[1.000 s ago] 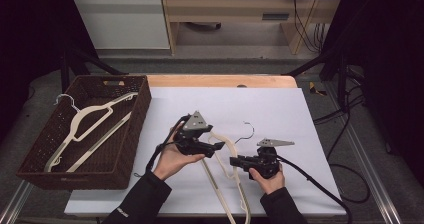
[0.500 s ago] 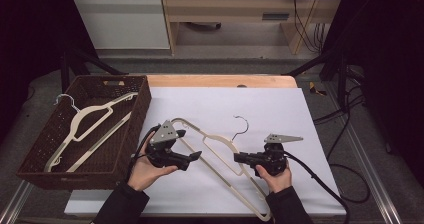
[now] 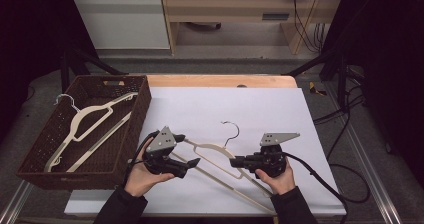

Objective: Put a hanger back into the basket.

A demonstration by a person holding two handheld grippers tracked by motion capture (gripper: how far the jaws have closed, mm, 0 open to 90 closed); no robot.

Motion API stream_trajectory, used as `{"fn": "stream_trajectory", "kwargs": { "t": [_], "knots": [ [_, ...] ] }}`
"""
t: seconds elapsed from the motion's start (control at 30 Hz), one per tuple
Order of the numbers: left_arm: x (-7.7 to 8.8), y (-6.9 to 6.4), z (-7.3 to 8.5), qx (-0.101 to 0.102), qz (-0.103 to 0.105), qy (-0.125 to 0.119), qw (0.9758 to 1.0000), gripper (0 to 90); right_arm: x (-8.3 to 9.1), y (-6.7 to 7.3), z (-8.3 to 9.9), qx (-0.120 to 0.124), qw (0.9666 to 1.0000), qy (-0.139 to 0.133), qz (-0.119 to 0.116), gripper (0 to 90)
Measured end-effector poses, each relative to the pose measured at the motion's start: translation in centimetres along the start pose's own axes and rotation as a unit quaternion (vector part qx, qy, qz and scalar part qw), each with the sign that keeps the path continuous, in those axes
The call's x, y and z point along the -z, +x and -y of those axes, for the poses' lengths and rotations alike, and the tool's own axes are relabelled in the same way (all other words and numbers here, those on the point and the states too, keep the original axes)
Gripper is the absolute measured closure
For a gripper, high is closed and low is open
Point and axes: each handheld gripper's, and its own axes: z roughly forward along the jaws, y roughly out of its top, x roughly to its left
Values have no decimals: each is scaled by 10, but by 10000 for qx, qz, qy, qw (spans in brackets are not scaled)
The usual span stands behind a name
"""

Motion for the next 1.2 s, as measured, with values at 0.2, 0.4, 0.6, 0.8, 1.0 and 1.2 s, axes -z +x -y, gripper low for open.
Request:
{"fn": "stream_trajectory", "kwargs": {
  "t": [0.2,0.4,0.6,0.8,1.0,1.2],
  "knots": [
    [-10,-8,1,-262,234,326,9989,266,-11,5,1,137,9991,288,-269,869],
    [-18,-8,3,-144,540,404,9976,490,-15,6,2,198,9985,363,-369,869],
    [-22,-6,5,-105,695,551,9960,632,-17,5,4,256,9976,458,-453,868],
    [-23,-9,6,-349,805,789,9930,704,-16,5,4,310,9972,517,-446,855],
    [-23,-15,4,-309,1101,816,9901,816,-9,5,2,594,9978,222,207,703],
    [-23,-23,3,-245,1104,707,9911,868,-2,4,2,787,9948,-48,645,577]
  ]
}}
